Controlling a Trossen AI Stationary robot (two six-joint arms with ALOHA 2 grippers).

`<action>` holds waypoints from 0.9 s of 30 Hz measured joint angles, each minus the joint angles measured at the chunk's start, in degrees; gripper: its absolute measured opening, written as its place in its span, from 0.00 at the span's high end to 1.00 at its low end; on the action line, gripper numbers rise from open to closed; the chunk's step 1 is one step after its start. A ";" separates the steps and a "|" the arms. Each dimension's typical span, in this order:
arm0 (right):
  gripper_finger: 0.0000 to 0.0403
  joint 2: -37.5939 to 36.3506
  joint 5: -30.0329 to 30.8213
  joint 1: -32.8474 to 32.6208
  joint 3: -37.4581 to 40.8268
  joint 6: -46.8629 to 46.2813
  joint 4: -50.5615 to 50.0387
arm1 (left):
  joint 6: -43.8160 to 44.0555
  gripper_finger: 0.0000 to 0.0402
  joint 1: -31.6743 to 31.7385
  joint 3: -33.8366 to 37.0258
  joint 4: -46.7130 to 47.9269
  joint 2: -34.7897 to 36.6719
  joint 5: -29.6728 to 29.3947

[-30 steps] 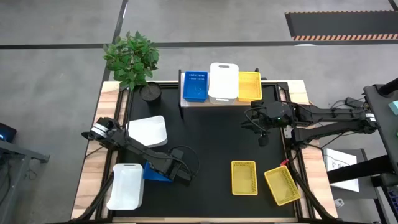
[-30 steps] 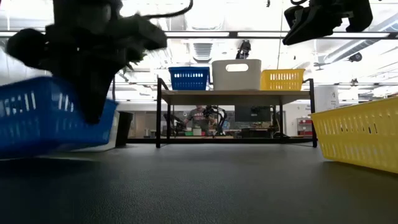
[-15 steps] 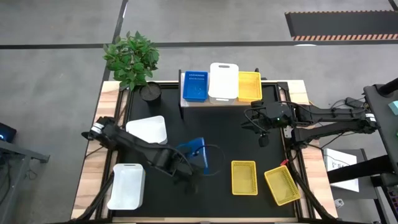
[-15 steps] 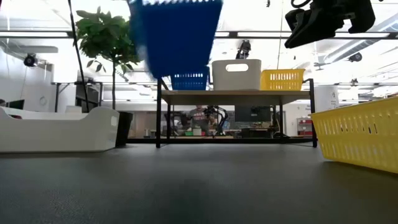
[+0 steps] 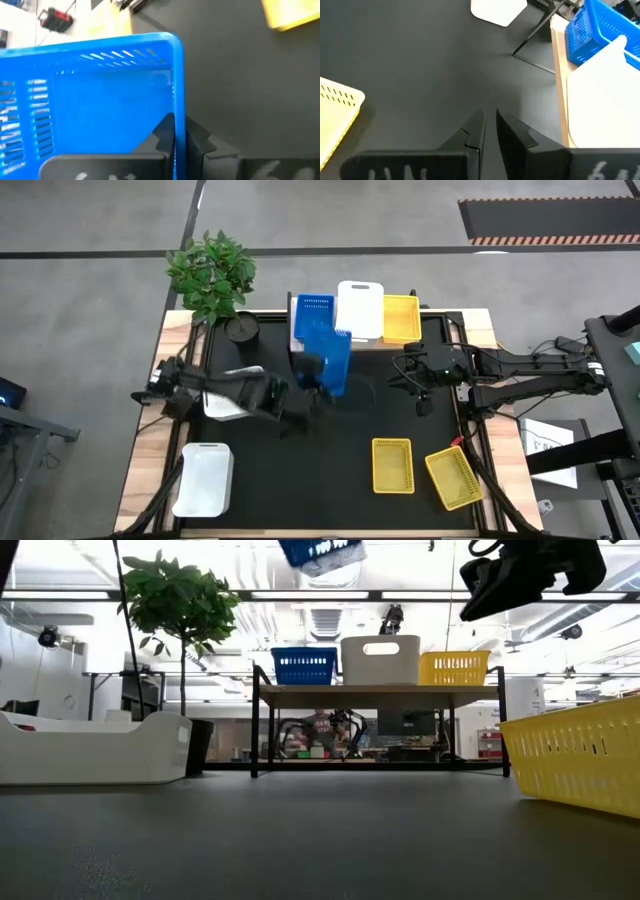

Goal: Stack baskets on shelf by color
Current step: Stack the blue bin on the other blue bins on the shelf

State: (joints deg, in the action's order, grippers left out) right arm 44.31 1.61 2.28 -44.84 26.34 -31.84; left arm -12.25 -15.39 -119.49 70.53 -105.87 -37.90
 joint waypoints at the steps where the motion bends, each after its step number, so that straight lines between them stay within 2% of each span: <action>1: 0.91 0.00 0.00 0.00 0.00 -0.27 -0.29 | -1.11 1.00 1.65 0.01 0.54 0.32 0.29; 8: 0.91 -0.07 -0.03 -0.02 0.00 -3.64 -4.06 | -8.12 1.00 13.75 0.91 2.83 0.99 5.81; 17: 0.91 -0.07 -0.09 -0.01 0.07 -4.93 -4.59 | -11.25 1.00 27.44 0.91 2.61 1.12 20.63; 20: 0.91 0.00 -0.09 0.00 0.34 -5.04 -4.25 | -12.45 1.00 30.38 0.91 2.55 1.12 23.36; 27: 0.91 -0.39 -0.07 0.00 0.39 -6.72 -4.72 | -14.54 1.00 32.01 0.93 2.18 1.12 24.04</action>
State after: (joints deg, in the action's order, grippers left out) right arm 43.92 1.54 2.28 -44.45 19.62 -36.57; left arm -26.79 16.62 -118.56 72.70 -104.75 -13.86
